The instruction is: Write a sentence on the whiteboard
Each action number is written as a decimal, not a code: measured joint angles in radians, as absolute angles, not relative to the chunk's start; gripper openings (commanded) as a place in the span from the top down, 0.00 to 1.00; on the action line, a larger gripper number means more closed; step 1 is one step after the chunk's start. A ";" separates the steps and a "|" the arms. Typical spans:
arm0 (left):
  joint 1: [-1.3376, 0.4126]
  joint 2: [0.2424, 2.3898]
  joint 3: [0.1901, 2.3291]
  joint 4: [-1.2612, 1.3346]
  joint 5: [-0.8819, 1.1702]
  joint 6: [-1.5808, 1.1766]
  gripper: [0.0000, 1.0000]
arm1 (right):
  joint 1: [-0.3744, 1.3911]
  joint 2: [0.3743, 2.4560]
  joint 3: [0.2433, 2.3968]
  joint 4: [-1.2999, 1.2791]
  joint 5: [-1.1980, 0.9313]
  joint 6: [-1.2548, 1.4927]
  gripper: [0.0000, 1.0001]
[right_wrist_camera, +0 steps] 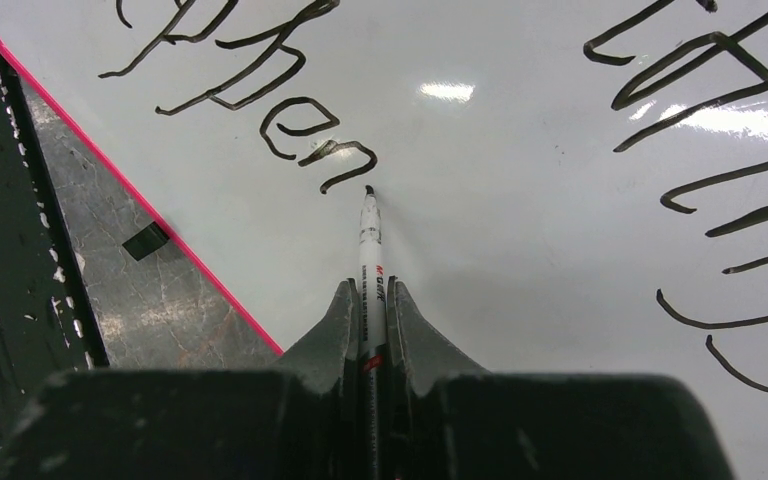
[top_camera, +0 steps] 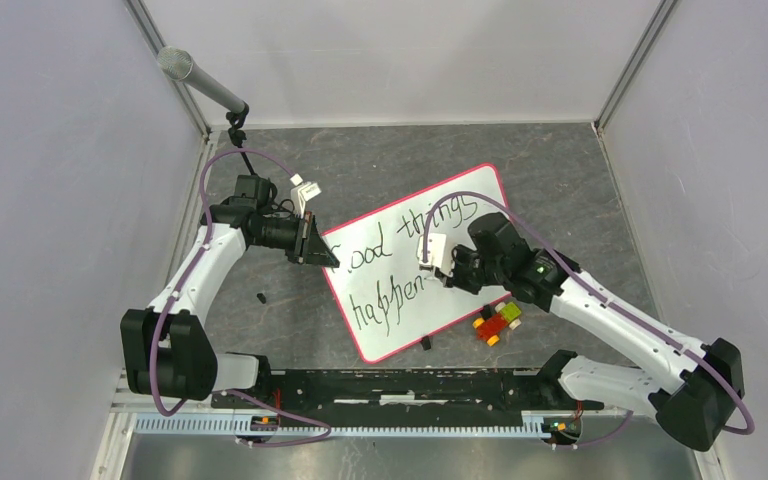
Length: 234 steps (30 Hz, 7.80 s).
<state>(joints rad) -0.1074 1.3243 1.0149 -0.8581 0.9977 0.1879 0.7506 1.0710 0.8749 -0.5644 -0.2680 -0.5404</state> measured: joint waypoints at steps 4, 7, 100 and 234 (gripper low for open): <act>-0.107 1.324 1.015 -0.858 0.996 0.188 0.98 | 0.748 1.074 0.875 -0.560 -0.268 -0.540 1.00; -0.107 1.324 1.015 -0.858 0.997 0.188 0.98 | 0.739 1.074 0.875 -0.560 -0.268 -0.541 1.00; -0.109 1.326 1.016 -0.859 0.996 0.188 0.98 | 0.631 1.045 0.890 -0.592 -0.260 -0.599 1.00; -0.110 1.328 1.017 -0.859 0.996 0.189 0.98 | 0.622 1.065 0.991 -0.662 -0.426 -0.591 1.00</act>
